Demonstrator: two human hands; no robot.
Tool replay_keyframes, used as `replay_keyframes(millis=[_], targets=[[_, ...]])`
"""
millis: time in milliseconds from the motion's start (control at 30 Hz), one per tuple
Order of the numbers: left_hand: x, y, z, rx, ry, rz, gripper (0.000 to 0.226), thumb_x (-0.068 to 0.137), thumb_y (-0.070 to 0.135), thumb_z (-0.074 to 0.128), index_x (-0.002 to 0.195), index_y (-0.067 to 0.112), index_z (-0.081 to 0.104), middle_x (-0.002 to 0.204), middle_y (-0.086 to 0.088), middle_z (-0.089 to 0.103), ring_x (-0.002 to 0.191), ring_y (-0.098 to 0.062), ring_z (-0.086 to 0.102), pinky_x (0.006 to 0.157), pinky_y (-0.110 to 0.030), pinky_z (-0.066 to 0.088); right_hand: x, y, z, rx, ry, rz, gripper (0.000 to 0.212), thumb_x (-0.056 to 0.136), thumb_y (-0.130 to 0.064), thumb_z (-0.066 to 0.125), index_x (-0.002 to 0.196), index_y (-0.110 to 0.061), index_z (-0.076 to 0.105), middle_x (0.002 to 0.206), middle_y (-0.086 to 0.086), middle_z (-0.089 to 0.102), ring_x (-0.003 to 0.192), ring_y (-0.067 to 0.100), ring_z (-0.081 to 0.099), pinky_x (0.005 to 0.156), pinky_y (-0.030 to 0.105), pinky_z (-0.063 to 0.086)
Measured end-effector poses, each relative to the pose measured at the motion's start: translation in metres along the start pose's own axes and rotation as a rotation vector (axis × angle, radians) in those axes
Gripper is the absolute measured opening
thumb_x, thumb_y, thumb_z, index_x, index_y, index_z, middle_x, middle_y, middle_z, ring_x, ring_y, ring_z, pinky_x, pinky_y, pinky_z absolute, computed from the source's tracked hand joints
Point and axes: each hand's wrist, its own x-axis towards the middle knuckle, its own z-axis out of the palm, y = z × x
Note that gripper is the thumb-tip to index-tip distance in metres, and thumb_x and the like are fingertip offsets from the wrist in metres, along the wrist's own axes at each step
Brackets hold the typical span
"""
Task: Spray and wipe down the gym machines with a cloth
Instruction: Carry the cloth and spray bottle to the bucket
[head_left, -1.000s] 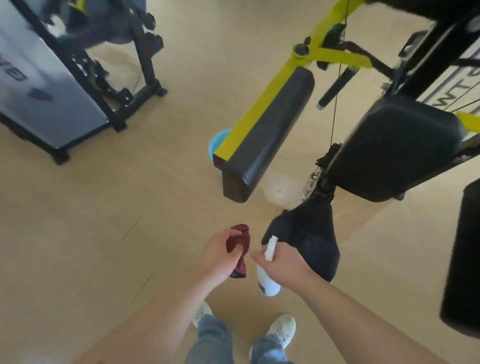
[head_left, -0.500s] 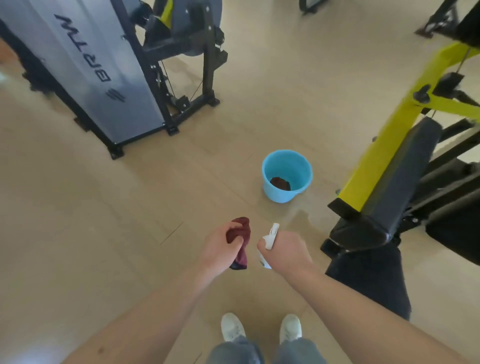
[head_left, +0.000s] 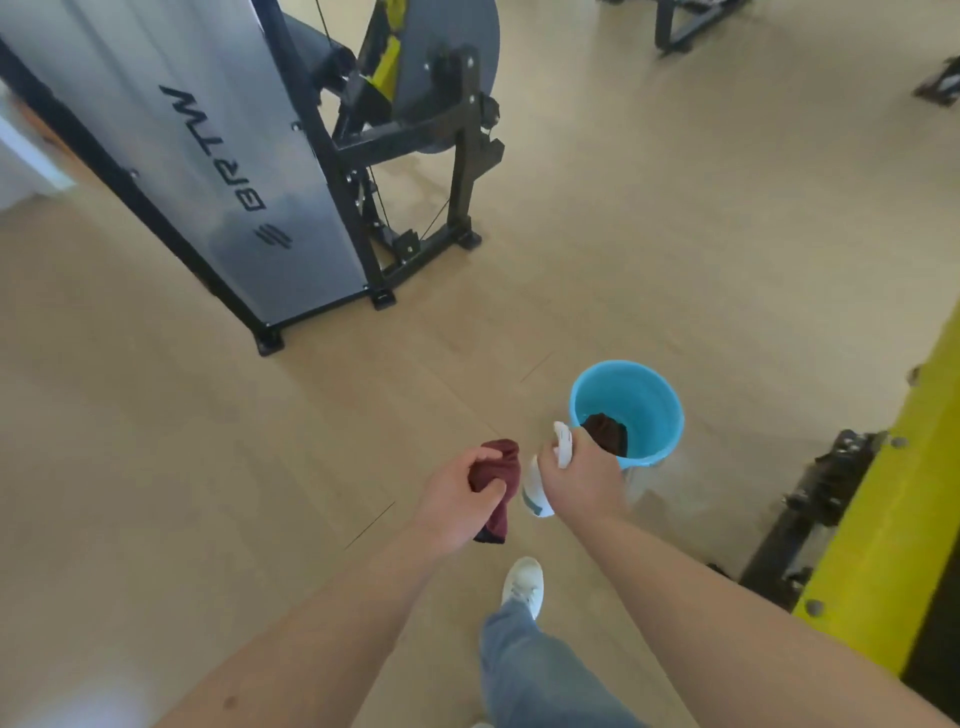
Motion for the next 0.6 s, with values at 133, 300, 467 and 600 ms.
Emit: replay_keyframes(millis=[133, 300, 467, 600], targets=[[0.063, 0.026, -0.009, -0.034, -0.017, -0.015, 0.033, 0.091, 0.017, 0.065, 0.119, 0.035, 0.065, 0.112, 0.017, 0.067, 0.102, -0.007, 0.065, 0.085, -0.017, 0.046, 0.055, -0.013, -0.01, 0.144, -0.007, -0.047, 0.025, 0.096, -0.028, 0.058, 0.074, -0.021, 0.049, 0.067, -0.005, 0.051, 0.061, 0.012, 0.046, 0.054, 0.026, 0.036], [0.131, 0.051, -0.003, -0.089, -0.044, -0.05, 0.031, 0.09, 0.016, 0.066, 0.109, 0.041, 0.064, 0.109, 0.013, 0.071, 0.099, -0.009, 0.068, 0.083, -0.02, 0.05, 0.123, -0.021, -0.014, -0.015, -0.042, -0.104, 0.039, 0.095, -0.02, 0.059, 0.059, -0.017, 0.044, 0.068, 0.002, 0.046, 0.067, 0.02, 0.042, 0.059, 0.034, 0.028], [0.201, 0.072, 0.009, -0.027, -0.146, -0.048, 0.031, 0.09, 0.015, 0.066, 0.107, 0.04, 0.064, 0.105, 0.015, 0.07, 0.096, -0.009, 0.067, 0.089, -0.023, 0.053, 0.179, -0.011, -0.005, -0.072, -0.098, -0.017, 0.029, 0.089, -0.016, 0.058, 0.061, -0.011, 0.054, 0.068, 0.011, 0.054, 0.066, 0.023, 0.046, 0.06, 0.038, 0.034], [0.265, 0.083, 0.021, 0.055, -0.241, -0.025, 0.03, 0.089, 0.016, 0.067, 0.104, 0.042, 0.064, 0.106, 0.013, 0.072, 0.1, -0.013, 0.068, 0.095, -0.032, 0.054, 0.219, -0.005, -0.006, -0.021, -0.138, 0.192, 0.028, 0.087, -0.016, 0.06, 0.06, -0.013, 0.054, 0.058, 0.005, 0.046, 0.054, 0.016, 0.036, 0.052, 0.031, 0.029]])
